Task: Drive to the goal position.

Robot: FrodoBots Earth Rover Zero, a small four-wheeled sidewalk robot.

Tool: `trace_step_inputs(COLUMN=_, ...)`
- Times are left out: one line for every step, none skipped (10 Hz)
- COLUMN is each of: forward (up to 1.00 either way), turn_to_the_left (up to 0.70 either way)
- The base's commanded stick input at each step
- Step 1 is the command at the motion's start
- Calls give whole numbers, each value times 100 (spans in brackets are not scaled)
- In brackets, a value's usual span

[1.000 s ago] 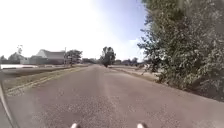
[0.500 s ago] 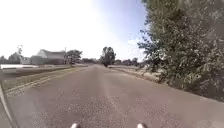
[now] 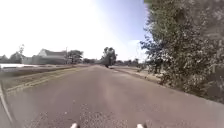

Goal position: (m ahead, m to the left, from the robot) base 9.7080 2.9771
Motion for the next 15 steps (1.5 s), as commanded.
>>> trace_step_inputs(forward=70, turn_to_the_left=0)
trace_step_inputs(forward=70, turn_to_the_left=0)
trace_step_inputs(forward=70, turn_to_the_left=0)
trace_step_inputs(forward=70, turn_to_the_left=0)
trace_step_inputs(forward=2, turn_to_the_left=0)
trace_step_inputs(forward=0, turn_to_the_left=0)
trace_step_inputs(forward=0, turn_to_the_left=0)
trace_step_inputs(forward=0, turn_to_the_left=0)
trace_step_inputs(forward=29, turn_to_the_left=0)
trace_step_inputs(forward=70, turn_to_the_left=0)
trace_step_inputs(forward=70, turn_to_the_left=0)
trace_step_inputs(forward=70, turn_to_the_left=0)
trace_step_inputs(forward=70, turn_to_the_left=0)
trace_step_inputs(forward=70, turn_to_the_left=0)
trace_step_inputs(forward=70, turn_to_the_left=0)
